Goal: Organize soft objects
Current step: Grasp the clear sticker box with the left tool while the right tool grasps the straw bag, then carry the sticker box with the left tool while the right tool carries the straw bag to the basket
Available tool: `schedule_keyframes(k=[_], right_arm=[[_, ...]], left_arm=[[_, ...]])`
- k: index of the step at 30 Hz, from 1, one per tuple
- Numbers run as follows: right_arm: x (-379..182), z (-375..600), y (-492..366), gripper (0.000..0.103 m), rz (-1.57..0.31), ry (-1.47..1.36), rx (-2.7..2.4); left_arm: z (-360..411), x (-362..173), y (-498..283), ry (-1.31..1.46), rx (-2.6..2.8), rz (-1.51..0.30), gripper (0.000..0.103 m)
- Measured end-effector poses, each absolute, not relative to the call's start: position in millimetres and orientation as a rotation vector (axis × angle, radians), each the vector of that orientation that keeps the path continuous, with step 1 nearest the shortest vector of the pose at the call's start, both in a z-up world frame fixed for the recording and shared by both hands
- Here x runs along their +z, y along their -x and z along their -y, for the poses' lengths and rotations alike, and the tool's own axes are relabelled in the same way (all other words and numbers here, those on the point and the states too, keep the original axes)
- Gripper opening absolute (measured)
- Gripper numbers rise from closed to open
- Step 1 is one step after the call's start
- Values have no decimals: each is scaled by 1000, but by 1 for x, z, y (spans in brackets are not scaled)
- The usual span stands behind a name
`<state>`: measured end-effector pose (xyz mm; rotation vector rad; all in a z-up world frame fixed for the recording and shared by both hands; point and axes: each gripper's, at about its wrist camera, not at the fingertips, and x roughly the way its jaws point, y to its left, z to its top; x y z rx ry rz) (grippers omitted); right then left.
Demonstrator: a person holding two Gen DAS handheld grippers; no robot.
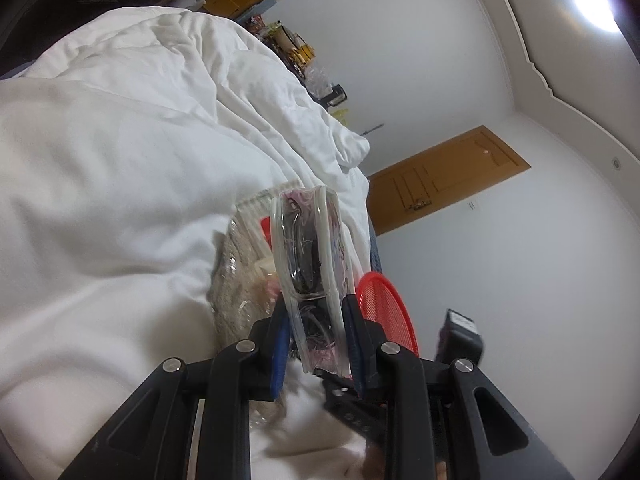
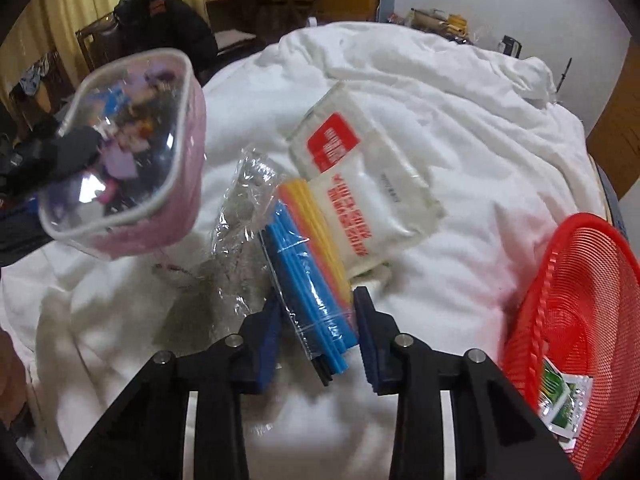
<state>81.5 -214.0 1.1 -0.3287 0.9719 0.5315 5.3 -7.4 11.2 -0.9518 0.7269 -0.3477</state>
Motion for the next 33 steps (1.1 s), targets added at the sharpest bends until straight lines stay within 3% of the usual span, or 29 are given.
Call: schedule_keyframes(k=[11, 33], right_arm=[[74, 308, -18, 30, -727, 326, 331], [85, 452, -9, 30, -713, 9, 64]], left_arm=[[54, 37, -4, 852, -442, -762, 25], [229, 101, -27, 439, -631, -880, 26]])
